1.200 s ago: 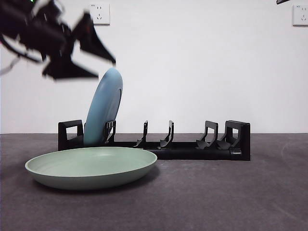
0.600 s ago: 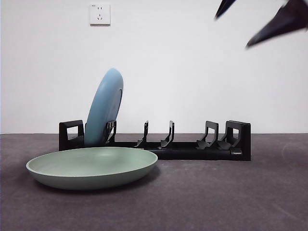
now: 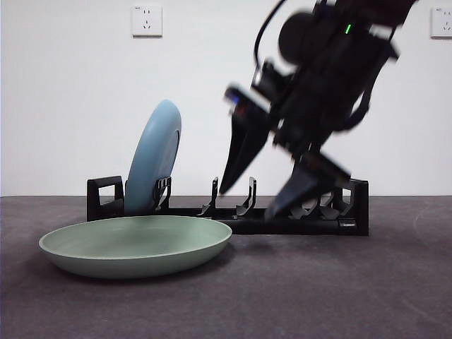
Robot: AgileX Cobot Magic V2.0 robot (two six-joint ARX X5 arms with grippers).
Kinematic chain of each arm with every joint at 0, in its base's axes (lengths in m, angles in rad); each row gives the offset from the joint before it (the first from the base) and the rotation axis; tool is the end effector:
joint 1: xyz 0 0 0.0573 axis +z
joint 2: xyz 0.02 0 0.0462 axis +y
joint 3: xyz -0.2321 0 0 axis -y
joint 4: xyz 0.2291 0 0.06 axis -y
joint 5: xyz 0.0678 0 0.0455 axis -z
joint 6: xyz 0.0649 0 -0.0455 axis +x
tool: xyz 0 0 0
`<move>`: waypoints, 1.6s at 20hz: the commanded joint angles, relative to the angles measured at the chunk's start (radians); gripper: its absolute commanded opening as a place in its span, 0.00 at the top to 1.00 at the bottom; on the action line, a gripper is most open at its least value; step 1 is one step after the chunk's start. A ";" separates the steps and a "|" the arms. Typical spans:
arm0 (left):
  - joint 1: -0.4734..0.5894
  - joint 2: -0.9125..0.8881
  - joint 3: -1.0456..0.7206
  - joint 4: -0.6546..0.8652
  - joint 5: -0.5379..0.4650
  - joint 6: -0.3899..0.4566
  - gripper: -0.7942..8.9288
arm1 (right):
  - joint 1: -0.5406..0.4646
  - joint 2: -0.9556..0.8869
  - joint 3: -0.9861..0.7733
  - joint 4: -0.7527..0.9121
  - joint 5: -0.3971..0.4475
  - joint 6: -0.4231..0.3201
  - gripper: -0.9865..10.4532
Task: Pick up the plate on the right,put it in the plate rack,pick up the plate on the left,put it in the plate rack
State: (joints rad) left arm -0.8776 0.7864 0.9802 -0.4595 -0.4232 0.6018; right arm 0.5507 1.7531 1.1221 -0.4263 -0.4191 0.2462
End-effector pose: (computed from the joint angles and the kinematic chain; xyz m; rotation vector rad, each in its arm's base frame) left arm 0.1431 -0.1305 0.3374 0.7512 0.0715 -0.5062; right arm 0.2801 0.2030 0.1343 0.1325 1.1940 0.7345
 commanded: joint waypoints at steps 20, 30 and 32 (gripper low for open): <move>-0.125 0.007 -0.009 -0.093 -0.060 0.023 0.56 | 0.021 0.143 0.001 0.138 0.007 0.130 0.93; -0.210 0.291 -0.009 -0.302 0.222 -0.007 0.56 | 0.010 -0.082 0.001 -0.092 0.053 0.110 0.93; -0.237 0.353 -0.009 -0.312 0.222 -0.006 0.56 | -0.002 -0.141 0.001 -0.140 0.053 0.095 0.93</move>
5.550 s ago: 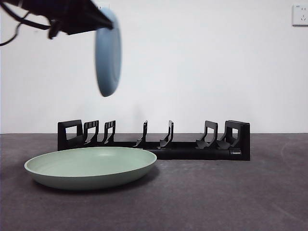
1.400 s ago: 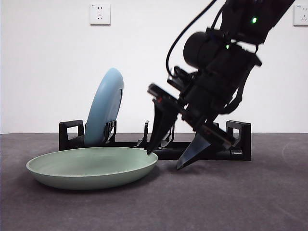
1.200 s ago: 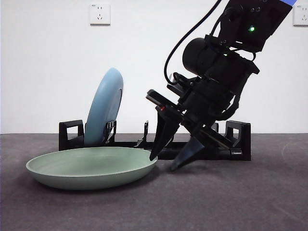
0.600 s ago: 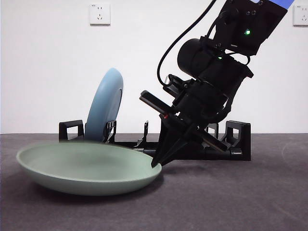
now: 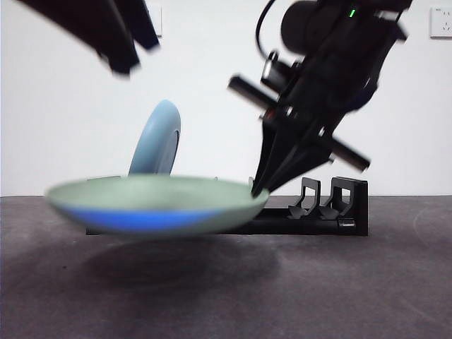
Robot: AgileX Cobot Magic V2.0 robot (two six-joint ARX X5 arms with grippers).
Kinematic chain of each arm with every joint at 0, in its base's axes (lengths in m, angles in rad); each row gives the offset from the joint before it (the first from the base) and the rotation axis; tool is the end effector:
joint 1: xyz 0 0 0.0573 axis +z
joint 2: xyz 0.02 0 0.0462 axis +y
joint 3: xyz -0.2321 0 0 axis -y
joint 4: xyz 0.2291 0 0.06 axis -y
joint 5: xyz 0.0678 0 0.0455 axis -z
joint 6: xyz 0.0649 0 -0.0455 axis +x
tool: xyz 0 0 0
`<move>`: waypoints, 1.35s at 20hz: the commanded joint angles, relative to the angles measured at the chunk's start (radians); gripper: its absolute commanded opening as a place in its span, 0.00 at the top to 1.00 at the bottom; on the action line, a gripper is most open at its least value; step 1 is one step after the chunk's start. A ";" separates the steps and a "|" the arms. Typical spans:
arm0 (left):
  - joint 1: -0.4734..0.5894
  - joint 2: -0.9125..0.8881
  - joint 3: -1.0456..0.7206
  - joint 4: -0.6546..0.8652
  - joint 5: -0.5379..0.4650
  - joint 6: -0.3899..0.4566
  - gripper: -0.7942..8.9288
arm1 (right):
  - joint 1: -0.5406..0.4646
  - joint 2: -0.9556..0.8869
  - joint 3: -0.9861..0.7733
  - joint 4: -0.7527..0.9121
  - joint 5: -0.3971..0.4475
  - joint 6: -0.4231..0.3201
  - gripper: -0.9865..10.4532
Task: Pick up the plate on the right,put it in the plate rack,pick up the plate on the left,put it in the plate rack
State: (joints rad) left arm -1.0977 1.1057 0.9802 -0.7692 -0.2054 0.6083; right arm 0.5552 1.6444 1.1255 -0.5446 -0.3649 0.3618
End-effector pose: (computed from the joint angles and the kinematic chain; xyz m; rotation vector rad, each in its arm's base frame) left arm 0.1179 -0.2013 0.2394 1.1012 0.4720 -1.0573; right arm 0.2667 0.1927 0.1612 0.1987 1.2270 0.6199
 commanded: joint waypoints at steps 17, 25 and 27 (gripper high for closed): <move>-0.068 0.162 -0.009 0.089 0.005 -0.004 0.94 | -0.071 -0.314 -0.003 -0.228 -0.003 -0.083 0.93; -0.068 0.162 -0.009 0.085 0.027 -0.007 0.93 | -0.084 -0.359 -0.003 -0.227 0.000 -0.100 0.93; -0.070 0.162 -0.009 0.087 0.027 -0.014 0.93 | -0.090 -0.365 -0.002 -0.226 0.005 -0.101 0.89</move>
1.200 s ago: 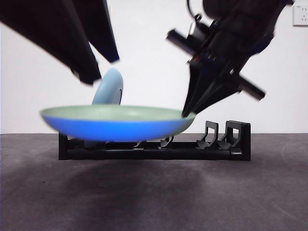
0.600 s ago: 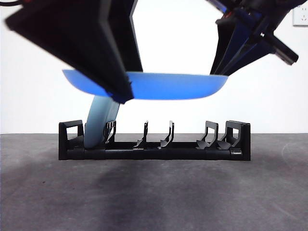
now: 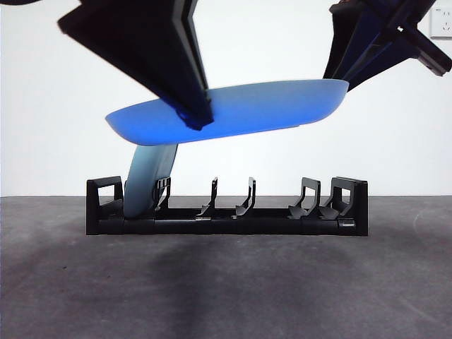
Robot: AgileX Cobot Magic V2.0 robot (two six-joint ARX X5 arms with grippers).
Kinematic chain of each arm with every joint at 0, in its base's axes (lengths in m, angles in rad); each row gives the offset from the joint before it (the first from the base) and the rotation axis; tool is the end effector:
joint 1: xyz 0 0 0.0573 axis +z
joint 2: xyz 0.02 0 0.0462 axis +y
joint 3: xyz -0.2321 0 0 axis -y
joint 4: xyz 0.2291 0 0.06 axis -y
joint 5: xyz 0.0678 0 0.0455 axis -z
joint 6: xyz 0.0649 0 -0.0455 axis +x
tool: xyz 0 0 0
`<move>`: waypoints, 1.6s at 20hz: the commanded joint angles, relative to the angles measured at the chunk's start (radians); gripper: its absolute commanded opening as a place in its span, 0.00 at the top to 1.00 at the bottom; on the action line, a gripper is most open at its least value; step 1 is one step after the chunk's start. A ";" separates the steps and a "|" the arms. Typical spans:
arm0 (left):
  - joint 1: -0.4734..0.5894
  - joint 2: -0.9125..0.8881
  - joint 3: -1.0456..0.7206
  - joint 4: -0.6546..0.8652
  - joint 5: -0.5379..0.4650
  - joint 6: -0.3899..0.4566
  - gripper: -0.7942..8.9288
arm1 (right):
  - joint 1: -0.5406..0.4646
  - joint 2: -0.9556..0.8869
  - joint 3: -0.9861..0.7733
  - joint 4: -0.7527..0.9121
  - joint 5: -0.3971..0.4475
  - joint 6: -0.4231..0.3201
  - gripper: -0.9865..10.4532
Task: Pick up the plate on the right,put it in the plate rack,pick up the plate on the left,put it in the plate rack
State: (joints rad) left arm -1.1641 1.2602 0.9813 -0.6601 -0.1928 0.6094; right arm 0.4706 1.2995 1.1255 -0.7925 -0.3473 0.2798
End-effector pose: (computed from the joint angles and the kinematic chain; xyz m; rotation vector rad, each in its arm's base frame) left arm 0.1157 -0.2371 0.2130 1.1451 0.4764 -1.1345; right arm 0.2280 0.1408 0.2405 0.1816 1.0870 0.6073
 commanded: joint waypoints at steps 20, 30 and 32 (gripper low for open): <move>0.356 0.015 -0.010 0.857 0.385 -0.573 0.93 | -0.212 -0.483 -0.002 0.312 0.174 -0.010 0.48; 0.597 0.174 -0.010 1.258 0.568 -1.038 0.93 | -0.212 -0.509 -0.002 0.290 0.174 -0.009 0.48; 0.612 0.218 -0.006 1.296 0.567 -1.062 0.93 | -0.212 -0.502 -0.002 0.282 0.173 -0.009 0.48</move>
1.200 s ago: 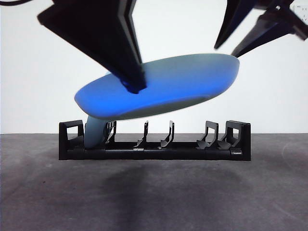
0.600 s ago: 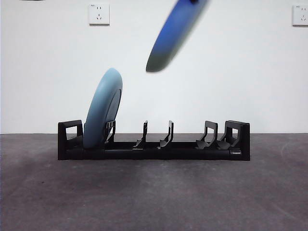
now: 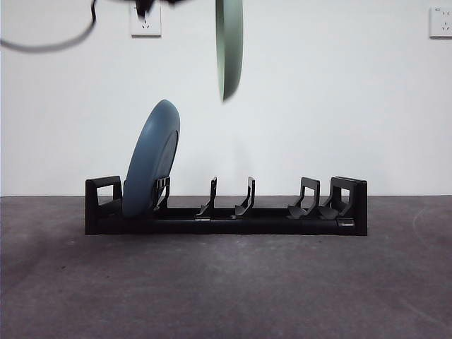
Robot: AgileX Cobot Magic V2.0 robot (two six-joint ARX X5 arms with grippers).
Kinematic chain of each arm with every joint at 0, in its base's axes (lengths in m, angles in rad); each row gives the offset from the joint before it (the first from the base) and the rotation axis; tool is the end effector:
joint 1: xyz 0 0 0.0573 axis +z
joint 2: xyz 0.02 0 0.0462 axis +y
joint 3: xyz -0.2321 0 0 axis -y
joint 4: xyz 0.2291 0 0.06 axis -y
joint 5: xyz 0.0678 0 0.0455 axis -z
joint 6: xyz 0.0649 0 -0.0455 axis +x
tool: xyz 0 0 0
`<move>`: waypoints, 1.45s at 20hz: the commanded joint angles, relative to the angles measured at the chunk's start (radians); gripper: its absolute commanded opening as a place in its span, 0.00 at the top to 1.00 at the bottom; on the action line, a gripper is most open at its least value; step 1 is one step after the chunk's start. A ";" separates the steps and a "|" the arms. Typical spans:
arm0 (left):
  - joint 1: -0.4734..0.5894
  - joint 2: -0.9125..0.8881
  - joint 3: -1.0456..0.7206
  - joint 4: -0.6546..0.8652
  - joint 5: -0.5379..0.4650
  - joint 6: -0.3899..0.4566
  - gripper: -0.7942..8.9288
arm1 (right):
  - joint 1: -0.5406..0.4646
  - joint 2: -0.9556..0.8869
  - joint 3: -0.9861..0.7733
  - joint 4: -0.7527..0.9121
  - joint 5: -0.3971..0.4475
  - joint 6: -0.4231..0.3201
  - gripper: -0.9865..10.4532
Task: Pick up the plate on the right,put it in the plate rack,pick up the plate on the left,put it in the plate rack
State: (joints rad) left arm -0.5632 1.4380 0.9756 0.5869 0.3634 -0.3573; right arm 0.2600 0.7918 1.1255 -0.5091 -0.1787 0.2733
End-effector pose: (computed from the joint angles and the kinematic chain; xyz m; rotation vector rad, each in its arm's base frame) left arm 0.2824 -0.2056 0.3010 -0.3437 0.0383 -0.9385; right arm 0.1743 0.0583 0.3774 0.2610 0.2353 0.4106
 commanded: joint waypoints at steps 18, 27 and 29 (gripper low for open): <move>0.039 0.269 0.110 -0.066 0.031 -0.105 0.93 | -0.002 0.033 -0.002 -0.024 0.002 -0.033 0.48; 0.040 0.280 0.110 -0.158 0.031 -0.006 0.93 | -0.002 0.046 -0.002 -0.024 0.002 -0.040 0.48; 0.039 0.280 0.110 -0.179 0.031 0.000 0.93 | -0.002 0.051 -0.002 -0.024 0.002 -0.040 0.48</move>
State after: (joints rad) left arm -0.5262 1.7184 1.0813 0.4004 0.3897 -0.3927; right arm 0.2596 0.8391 1.1255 -0.5377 -0.1791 0.2424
